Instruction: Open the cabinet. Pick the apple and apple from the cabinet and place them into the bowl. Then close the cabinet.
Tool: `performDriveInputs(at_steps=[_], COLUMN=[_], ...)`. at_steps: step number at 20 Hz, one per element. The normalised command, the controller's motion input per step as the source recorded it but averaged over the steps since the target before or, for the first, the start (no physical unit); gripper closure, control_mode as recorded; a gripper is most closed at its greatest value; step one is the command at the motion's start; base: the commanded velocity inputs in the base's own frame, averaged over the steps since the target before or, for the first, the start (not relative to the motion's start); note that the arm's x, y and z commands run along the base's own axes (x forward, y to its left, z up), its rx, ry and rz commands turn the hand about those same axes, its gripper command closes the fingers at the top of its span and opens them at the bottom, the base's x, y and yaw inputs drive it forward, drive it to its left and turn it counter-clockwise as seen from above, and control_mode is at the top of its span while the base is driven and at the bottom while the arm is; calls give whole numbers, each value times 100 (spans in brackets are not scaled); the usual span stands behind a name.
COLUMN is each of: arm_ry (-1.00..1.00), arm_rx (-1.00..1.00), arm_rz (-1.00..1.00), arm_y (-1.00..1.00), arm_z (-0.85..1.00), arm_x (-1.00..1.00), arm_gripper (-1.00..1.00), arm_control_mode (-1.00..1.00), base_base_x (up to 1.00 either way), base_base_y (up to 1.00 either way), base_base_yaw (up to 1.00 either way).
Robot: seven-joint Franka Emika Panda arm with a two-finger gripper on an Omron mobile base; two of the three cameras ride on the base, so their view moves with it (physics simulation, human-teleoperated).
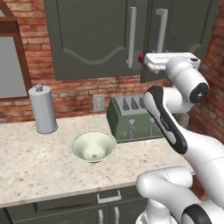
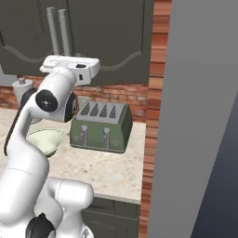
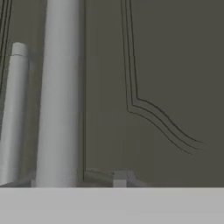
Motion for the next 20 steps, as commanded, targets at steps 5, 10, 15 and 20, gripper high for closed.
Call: performDriveInputs(at_steps=[5, 10, 15, 20], arm_ry=[0, 0, 0, 0], arm_rx=[15, 15, 9, 0], arm_rz=[-5, -6, -5, 0], arm_y=[-100, -100, -88, -1], arm_z=[22, 12, 3, -1], arm_x=[-84, -79, -53, -19], arm_gripper=[100, 100, 100, -100], arm_control_mode=[-100, -100, -100, -100], base_base_x=[0, 0, 0, 0], base_base_y=[0, 0, 0, 0], base_base_yaw=[0, 0, 0, 0])
